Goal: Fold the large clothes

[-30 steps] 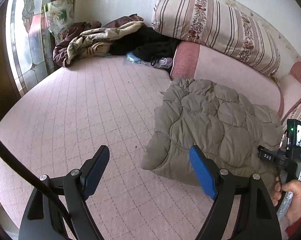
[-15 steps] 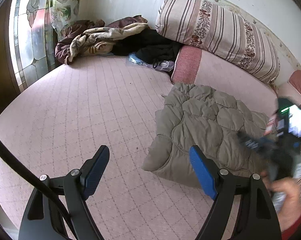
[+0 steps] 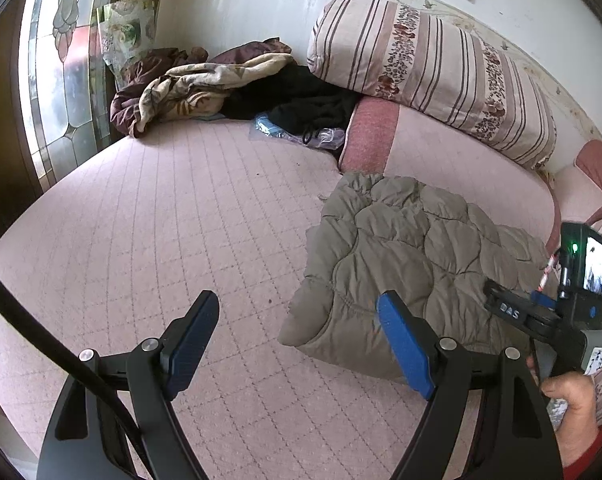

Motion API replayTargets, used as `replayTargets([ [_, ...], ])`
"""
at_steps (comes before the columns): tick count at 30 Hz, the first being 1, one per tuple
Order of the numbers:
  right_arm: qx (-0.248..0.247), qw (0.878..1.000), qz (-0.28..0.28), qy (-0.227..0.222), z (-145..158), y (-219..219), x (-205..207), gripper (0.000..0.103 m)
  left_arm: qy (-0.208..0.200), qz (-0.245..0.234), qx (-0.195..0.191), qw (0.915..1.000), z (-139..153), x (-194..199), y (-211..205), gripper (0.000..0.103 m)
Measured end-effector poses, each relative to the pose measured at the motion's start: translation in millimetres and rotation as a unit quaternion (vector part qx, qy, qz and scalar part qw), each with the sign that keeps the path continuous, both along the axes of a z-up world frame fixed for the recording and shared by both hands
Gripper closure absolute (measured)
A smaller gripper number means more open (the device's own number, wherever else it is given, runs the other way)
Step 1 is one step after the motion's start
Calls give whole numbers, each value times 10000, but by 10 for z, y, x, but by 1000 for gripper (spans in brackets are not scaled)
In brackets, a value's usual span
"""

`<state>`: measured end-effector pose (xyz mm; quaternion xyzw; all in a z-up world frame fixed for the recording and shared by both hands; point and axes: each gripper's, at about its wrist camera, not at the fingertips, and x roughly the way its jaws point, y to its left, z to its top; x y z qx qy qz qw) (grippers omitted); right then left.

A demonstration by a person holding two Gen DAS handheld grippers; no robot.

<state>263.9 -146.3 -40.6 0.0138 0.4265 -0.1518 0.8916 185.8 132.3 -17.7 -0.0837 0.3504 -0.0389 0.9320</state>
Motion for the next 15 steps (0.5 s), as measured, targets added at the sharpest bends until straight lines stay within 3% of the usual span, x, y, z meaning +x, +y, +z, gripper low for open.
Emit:
replayTargets([
  [7,11,9964,-829,151,-191,-809,-240,10,-48,14,56,10000,24,-29,-31,22],
  [15,131,9837,-1786,163,-121,-1712,-730,10,-26,-31,126,9999,29,-30,-140,22],
])
